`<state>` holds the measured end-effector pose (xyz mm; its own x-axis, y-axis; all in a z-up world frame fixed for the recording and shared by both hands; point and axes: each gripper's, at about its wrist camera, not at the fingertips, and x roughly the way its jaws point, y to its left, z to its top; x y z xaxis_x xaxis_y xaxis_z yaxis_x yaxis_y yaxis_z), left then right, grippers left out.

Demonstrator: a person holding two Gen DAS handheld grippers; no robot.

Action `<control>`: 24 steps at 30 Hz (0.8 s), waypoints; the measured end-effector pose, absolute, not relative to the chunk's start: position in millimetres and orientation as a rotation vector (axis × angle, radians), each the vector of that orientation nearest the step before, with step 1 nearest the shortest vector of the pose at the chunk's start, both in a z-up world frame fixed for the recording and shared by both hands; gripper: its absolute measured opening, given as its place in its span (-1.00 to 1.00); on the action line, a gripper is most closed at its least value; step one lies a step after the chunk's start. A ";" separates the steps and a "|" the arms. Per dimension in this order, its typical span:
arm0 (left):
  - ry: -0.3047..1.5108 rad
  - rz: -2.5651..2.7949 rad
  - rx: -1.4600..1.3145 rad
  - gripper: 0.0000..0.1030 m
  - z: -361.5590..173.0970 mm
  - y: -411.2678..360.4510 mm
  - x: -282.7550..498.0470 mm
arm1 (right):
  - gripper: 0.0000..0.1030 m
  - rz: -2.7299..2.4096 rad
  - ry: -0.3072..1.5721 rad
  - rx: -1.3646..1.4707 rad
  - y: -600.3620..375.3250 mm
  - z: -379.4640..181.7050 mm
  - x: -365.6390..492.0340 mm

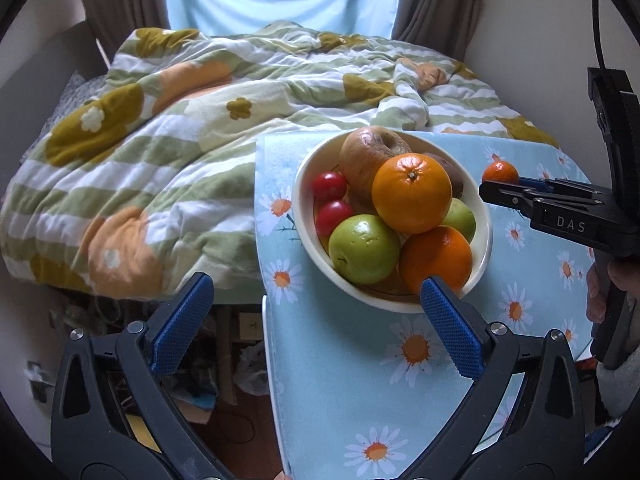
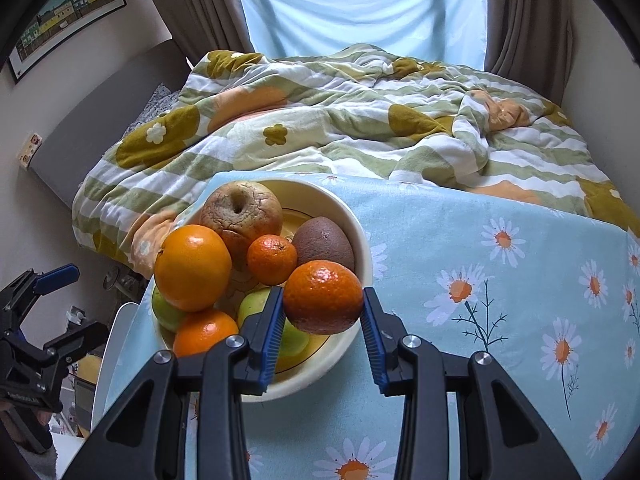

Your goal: Organize fruits

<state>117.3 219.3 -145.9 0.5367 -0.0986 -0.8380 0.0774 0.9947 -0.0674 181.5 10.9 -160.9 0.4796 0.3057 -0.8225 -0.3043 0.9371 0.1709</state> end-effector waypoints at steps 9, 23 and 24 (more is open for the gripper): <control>1.011 -0.076 -0.035 1.00 -149.5 198.5 102.1 | 0.70 0.418 0.957 0.017 -0.9 -155.2 179.3; 0.929 -0.029 -0.022 1.00 -87.9 139.6 68.9 | 0.84 0.362 0.898 -0.011 -65.0 -96.6 125.9; 0.921 -0.025 -0.024 1.00 -81.2 134.0 66.1 | 0.85 0.345 0.895 -0.018 -71.7 -90.2 120.7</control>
<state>66.1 134.0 -81.2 0.6045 -0.0316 -0.7960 0.0111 0.9995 -0.0312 120.7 -71.7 -90.2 0.5747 0.2867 -0.7665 -0.3018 0.9449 0.1271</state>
